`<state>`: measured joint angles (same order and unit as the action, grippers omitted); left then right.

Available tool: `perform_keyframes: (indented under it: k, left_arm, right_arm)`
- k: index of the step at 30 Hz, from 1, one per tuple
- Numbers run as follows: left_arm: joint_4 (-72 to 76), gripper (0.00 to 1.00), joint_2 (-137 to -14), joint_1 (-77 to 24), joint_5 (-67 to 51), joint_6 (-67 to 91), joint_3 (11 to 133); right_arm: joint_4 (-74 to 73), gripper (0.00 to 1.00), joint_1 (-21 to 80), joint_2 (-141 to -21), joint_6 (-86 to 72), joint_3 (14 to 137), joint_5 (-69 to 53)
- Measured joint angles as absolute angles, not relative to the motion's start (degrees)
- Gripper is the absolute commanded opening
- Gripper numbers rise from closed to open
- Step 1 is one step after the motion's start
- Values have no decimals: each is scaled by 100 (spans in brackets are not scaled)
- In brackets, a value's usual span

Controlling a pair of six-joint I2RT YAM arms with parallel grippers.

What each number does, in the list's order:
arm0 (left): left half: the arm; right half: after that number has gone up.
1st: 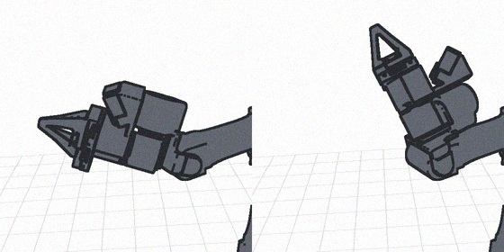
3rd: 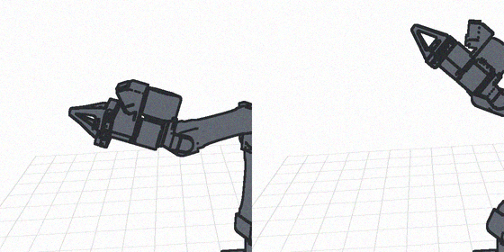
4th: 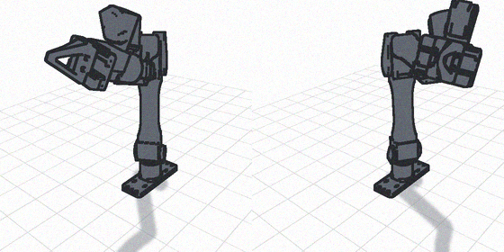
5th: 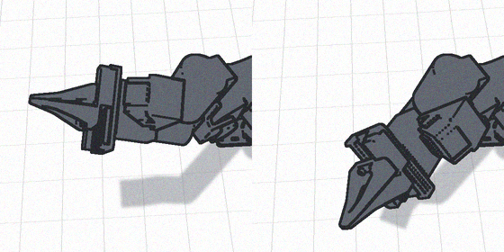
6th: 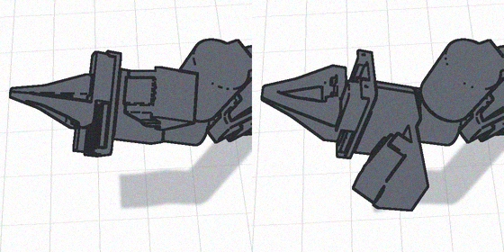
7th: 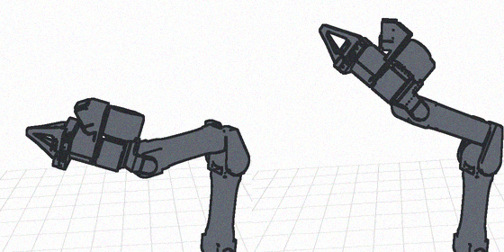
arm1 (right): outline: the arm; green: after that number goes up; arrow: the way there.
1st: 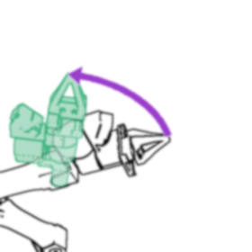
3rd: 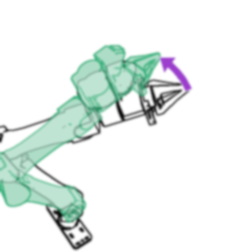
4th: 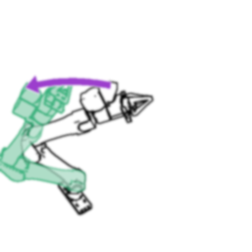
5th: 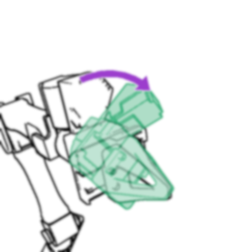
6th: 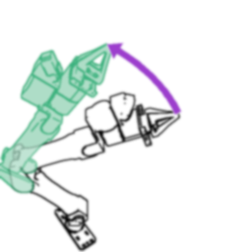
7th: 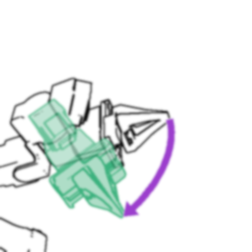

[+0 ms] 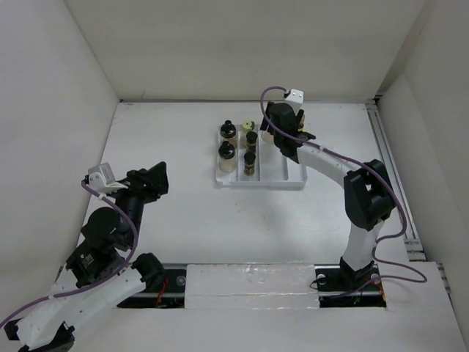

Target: Organize the condiment bottles

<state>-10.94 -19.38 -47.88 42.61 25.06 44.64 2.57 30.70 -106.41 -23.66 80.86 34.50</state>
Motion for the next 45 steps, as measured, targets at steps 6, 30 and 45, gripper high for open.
perform_keyframes:
  k: [6,30,45]
  left_arm:
    - [-1094,66,-2029,-4788,4248,2467,4464]
    - [-1094,67,-2241,-4788,4246,2447,4464]
    - [-1087,100,-2276,-4788,4228,2405,4466]
  right_arm:
    - [301,65,2751,-10809,-2333,8160,3127]
    - [305,81,2394,-11358,-1586,8256,1726]
    - [329,99,2429,-11067,-1529,8364,1389]
